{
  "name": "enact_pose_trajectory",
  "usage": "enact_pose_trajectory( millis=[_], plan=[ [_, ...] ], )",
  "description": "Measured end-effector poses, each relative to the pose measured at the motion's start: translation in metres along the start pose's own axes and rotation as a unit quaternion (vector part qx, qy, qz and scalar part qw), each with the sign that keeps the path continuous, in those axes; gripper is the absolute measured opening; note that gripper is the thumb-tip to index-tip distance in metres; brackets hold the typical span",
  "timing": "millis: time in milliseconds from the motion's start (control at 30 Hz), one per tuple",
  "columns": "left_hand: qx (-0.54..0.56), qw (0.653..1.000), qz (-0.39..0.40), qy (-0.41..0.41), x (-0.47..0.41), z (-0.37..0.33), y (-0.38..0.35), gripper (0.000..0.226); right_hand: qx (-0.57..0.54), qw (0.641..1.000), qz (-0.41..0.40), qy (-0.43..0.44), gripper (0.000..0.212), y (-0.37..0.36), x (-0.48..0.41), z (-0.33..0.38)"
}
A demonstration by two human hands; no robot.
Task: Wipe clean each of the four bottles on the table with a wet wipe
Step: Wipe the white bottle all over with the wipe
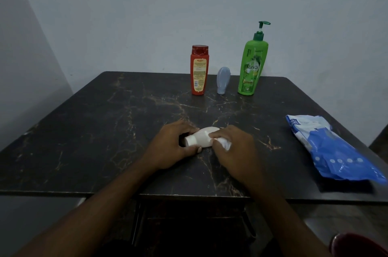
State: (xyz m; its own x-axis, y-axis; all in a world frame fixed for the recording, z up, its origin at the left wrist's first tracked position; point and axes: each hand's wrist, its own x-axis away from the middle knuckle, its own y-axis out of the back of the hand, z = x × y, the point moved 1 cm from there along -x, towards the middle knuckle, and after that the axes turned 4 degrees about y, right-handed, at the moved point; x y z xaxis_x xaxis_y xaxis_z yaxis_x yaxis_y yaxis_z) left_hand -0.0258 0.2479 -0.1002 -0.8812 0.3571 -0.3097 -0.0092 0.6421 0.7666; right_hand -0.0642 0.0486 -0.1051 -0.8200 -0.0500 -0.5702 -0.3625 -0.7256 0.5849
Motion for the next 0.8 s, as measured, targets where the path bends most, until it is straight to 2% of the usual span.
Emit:
enact_pose_trajectory(
  millis=[67, 167, 367, 467, 533, 700, 733, 800],
  plan=[
    [0.002, 1.0, -0.004, -0.005, 0.0, 0.001, 0.0, 0.049, -0.02, 0.998, 0.037, 0.054, 0.015, 0.0, 0.002, 0.005],
    [0.0, 1.0, -0.007, -0.007, 0.0, 0.003, -0.001, 0.05, -0.017, 0.998, 0.043, 0.052, 0.011, -0.001, 0.0, 0.004],
    [-0.003, 1.0, -0.008, -0.004, -0.001, 0.002, -0.001, 0.053, -0.005, 0.992, -0.019, -0.128, 0.014, 0.001, -0.006, -0.009],
    [0.0, 1.0, -0.007, -0.001, -0.002, 0.002, -0.001, 0.054, 0.025, 0.985, -0.04, -0.164, 0.022, 0.002, -0.007, -0.012],
    [-0.003, 1.0, -0.005, 0.0, -0.002, 0.003, -0.002, 0.053, 0.024, 0.99, -0.034, -0.138, 0.022, 0.001, -0.005, -0.011],
    [0.005, 1.0, -0.007, -0.011, -0.002, 0.006, -0.002, 0.048, 0.004, 0.998, 0.063, 0.027, 0.015, -0.005, -0.002, 0.002],
    [0.004, 1.0, -0.007, -0.012, -0.002, 0.006, -0.002, 0.048, 0.002, 0.997, 0.065, 0.043, 0.014, -0.007, -0.001, 0.003],
    [0.005, 1.0, -0.006, -0.013, -0.003, 0.005, -0.003, 0.049, 0.004, 0.999, 0.037, 0.023, 0.013, -0.006, -0.002, 0.001]
  ],
)
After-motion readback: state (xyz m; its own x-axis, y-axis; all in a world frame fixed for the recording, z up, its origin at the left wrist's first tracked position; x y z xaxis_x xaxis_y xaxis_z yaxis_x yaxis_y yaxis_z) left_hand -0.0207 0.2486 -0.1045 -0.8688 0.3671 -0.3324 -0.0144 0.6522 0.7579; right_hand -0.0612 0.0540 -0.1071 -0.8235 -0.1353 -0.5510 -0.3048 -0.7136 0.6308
